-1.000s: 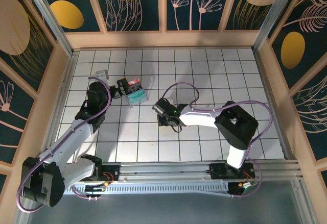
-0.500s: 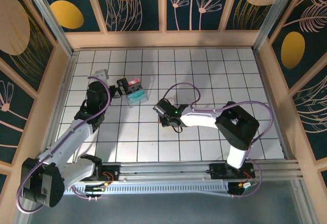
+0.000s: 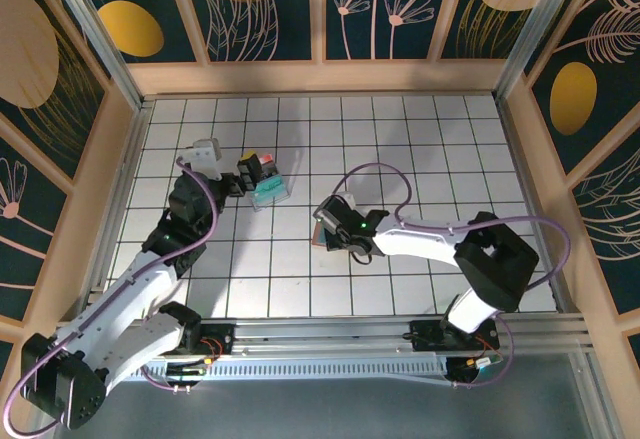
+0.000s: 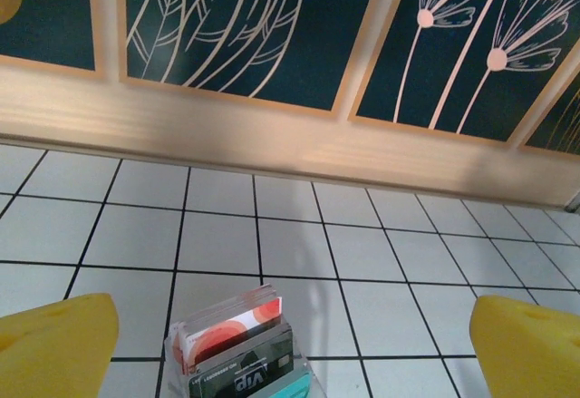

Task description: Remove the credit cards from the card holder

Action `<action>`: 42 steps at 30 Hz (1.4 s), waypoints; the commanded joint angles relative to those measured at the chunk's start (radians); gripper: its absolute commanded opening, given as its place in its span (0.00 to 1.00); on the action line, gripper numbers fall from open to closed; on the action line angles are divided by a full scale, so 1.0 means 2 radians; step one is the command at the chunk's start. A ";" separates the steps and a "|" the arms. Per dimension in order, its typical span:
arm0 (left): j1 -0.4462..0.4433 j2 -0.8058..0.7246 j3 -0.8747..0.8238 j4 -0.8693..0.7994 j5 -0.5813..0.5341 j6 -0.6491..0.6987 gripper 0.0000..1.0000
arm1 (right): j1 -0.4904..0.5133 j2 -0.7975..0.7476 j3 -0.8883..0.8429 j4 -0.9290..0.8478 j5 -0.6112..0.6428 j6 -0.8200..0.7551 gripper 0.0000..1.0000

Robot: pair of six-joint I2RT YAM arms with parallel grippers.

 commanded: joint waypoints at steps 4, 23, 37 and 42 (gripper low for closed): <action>-0.008 0.017 -0.002 0.029 -0.018 0.012 0.99 | -0.019 -0.027 -0.034 -0.010 0.025 0.014 0.21; -0.046 0.055 0.007 0.015 -0.054 0.015 0.99 | -0.099 -0.087 -0.096 -0.001 0.019 0.006 0.25; -0.172 0.166 0.018 -0.007 -0.118 0.022 0.99 | -0.178 -0.135 -0.116 -0.021 0.011 -0.015 0.30; -0.212 0.225 0.027 0.001 -0.105 0.006 0.99 | -0.189 -0.142 -0.104 -0.031 0.000 -0.018 0.30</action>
